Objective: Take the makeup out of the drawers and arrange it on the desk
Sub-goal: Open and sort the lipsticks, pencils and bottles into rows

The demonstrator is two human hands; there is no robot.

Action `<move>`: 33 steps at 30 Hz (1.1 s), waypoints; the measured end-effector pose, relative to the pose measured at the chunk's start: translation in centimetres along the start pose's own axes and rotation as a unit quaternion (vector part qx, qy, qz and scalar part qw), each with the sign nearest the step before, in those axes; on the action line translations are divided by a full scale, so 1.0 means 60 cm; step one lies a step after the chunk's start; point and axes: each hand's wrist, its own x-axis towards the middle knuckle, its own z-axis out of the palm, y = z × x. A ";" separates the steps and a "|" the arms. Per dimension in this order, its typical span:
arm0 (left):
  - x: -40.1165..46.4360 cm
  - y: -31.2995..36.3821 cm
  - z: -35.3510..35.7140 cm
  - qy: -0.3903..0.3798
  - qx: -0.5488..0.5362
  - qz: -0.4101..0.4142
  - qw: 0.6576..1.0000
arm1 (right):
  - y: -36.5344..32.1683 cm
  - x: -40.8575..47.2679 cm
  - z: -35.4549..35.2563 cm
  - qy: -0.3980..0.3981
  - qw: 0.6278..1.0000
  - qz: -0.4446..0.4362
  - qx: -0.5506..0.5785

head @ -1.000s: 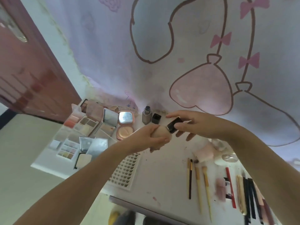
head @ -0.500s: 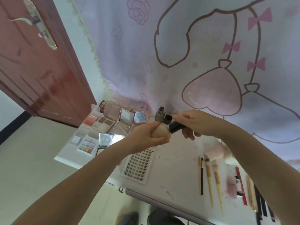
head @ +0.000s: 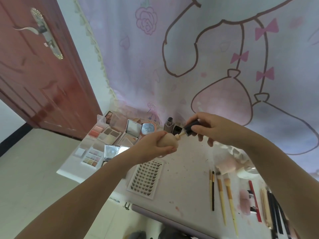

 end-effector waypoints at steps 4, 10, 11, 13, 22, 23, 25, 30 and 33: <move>0.000 -0.005 0.001 0.002 -0.003 0.002 1.000 | 0.005 -0.013 -0.014 -0.006 0.999 -0.025 -0.029; 0.005 -0.007 0.016 -0.002 0.008 -0.008 1.000 | 0.003 -0.016 -0.006 0.020 0.995 -0.066 -0.075; 0.006 -0.006 0.016 -0.005 0.004 -0.006 1.000 | 0.006 -0.014 -0.007 0.024 0.995 -0.065 -0.066; 0.009 -0.010 0.015 -0.007 -0.001 0.000 1.000 | 0.015 -0.013 -0.011 0.030 0.997 -0.058 -0.039; 0.019 -0.025 0.025 0.005 0.064 -0.017 0.998 | 0.032 -0.017 -0.016 0.031 0.999 -0.040 -0.016; 0.021 -0.025 0.026 0.006 0.068 -0.017 0.998 | 0.033 -0.016 -0.016 0.032 0.999 -0.039 -0.016; 0.024 -0.026 0.027 0.008 0.070 -0.017 0.997 | 0.036 -0.016 -0.017 0.034 0.999 -0.035 -0.016; 0.033 -0.033 0.028 0.008 0.066 -0.026 0.997 | 0.049 -0.017 -0.020 0.045 0.999 -0.020 -0.004; 0.035 -0.035 0.032 0.015 0.063 -0.030 0.997 | 0.057 -0.017 -0.024 0.061 0.998 -0.012 0.011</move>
